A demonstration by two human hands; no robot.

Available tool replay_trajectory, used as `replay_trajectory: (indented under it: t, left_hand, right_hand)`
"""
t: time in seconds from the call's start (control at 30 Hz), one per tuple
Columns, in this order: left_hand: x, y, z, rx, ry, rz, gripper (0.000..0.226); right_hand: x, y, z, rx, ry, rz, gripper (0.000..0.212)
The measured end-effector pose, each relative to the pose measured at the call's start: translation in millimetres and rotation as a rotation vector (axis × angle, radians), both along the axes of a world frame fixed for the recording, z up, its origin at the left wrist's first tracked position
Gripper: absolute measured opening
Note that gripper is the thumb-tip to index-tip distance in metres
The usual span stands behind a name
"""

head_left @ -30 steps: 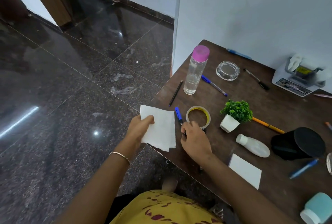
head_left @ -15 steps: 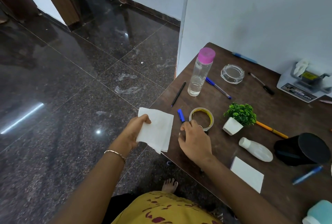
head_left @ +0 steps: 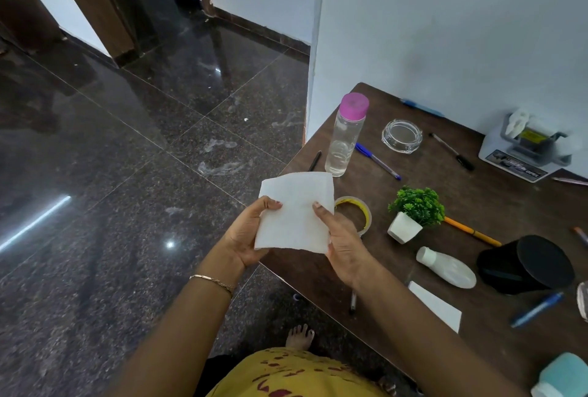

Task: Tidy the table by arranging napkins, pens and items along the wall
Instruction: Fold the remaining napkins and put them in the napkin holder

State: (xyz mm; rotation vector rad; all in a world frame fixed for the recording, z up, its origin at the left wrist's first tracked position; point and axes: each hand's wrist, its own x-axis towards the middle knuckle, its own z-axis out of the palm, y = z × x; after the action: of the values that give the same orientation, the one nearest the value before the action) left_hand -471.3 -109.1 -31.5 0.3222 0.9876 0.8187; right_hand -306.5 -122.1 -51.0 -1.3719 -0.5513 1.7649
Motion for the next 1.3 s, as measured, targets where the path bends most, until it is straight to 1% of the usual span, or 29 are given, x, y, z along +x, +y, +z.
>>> replay_trajectory:
  t: [0.13, 0.17, 0.2, 0.3, 0.37, 0.43, 0.53, 0.6, 0.7, 0.77, 0.8, 0.9, 1.0, 1.1, 1.23, 1.3]
  left_hand:
    - [18, 3, 3, 0.043, 0.112, -0.043, 0.033]
    - [22, 3, 2, 0.062, 0.139, -0.051, 0.033]
    - [29, 4, 3, 0.081, 0.171, -0.061, 0.034]
    - [52, 6, 7, 0.124, 0.234, -0.089, 0.032]
    - [66, 6, 10, 0.156, 0.260, -0.119, 0.031]
    - [81, 5, 15, 0.181, 0.272, -0.158, 0.027]
    - [105, 4, 24, 0.210, 0.281, -0.203, 0.020]
    - [123, 2, 30, 0.220, 0.265, -0.224, 0.021]
    - [152, -4, 41, 0.185, 0.181, -0.224, 0.019]
    - [173, -9, 46, 0.160, 0.125, -0.211, 0.025]
    - [184, -12, 49, 0.151, 0.103, -0.203, 0.027]
    - [212, -22, 55, 0.136, 0.059, -0.203, 0.024]
    - [237, -30, 60, 0.116, 0.041, -0.207, 0.026]
    - [257, -37, 60, 0.098, 0.018, -0.215, 0.034]
    - [280, -46, 61, 0.112, 0.040, -0.269, 0.040]
    - [292, -51, 63, 0.161, 0.051, -0.283, 0.038]
  right_hand:
    - [22, -3, 13, 0.139, -0.195, 0.013, 0.019]
    - [27, -5, 14, 0.169, -0.238, 0.020, 0.015]
    - [33, -7, 16, 0.188, -0.265, 0.015, 0.015]
    - [51, -13, 22, 0.195, -0.308, -0.069, 0.028]
    - [66, -16, 26, 0.183, -0.328, -0.122, 0.027]
    - [85, -19, 30, 0.184, -0.324, -0.172, 0.027]
    - [112, -26, 39, 0.194, -0.343, -0.220, 0.037]
    - [131, -32, 45, 0.202, -0.363, -0.238, 0.041]
    - [158, -40, 56, 0.249, -0.395, -0.253, 0.036]
    - [177, -46, 66, 0.304, -0.430, -0.264, 0.024]
    - [186, -49, 71, 0.340, -0.449, -0.262, 0.022]
    - [208, -56, 87, 0.405, -0.483, -0.209, 0.032]
    - [232, -63, 97, 0.385, -0.474, -0.144, 0.032]
    - [265, -71, 102, 0.346, -0.394, -0.152, 0.017]
    - [303, -84, 102, 0.318, -0.389, -0.156, 0.024]
    - [320, -89, 100, 0.308, -0.375, -0.157, 0.029]
